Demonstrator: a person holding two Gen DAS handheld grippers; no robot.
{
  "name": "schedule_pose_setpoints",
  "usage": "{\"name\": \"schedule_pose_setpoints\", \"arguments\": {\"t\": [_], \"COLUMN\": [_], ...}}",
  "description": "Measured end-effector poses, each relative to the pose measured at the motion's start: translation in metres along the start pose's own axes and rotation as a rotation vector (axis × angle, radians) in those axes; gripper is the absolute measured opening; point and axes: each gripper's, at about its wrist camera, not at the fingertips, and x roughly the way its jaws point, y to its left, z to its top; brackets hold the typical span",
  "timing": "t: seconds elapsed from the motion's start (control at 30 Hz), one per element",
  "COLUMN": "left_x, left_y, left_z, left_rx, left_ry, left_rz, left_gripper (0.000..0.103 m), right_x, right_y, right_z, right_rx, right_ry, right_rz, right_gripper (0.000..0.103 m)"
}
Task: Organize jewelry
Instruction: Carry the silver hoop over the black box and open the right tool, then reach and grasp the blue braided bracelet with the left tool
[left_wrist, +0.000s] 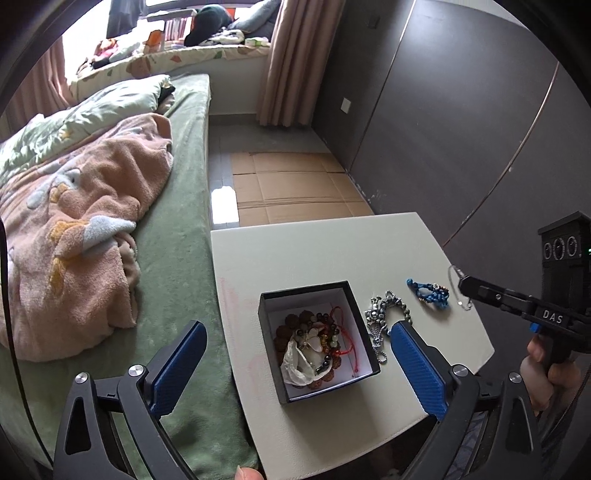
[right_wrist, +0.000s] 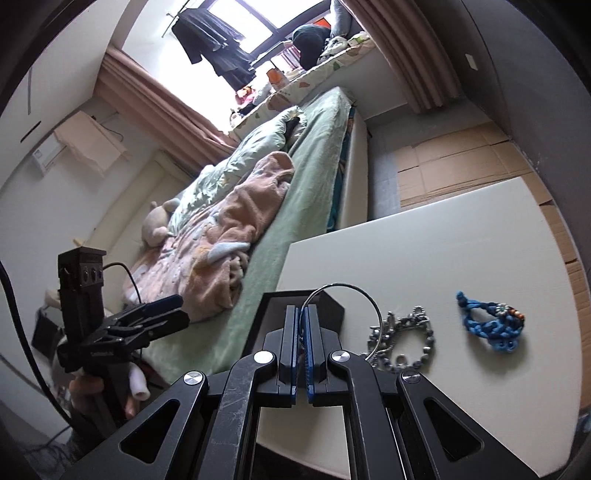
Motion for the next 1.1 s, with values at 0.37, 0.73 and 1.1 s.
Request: {"name": "schedule_pose_setpoints", "arguments": {"t": [0.37,0.73,1.1], "left_x": [-0.014,-0.003,0.013], "left_y": [0.025,0.011,-0.044], "left_z": [-0.009,-0.016,-0.007], "left_rx": [-0.066,-0.041,0.079], "left_ry": [-0.039,0.005,0.019], "left_rz": [-0.013,-0.028,-0.031], "left_gripper": [0.103,0.103,0.103], "right_x": [0.071,0.066,-0.012], "right_y": [0.045,0.029,-0.015], "right_z": [-0.004,-0.012,-0.014], "right_rx": [-0.007,0.016,0.065], "right_ry": [0.097,0.120,-0.019], "right_rz": [0.095,-0.008,-0.115], "right_gripper": [0.004,0.093,0.103]}}
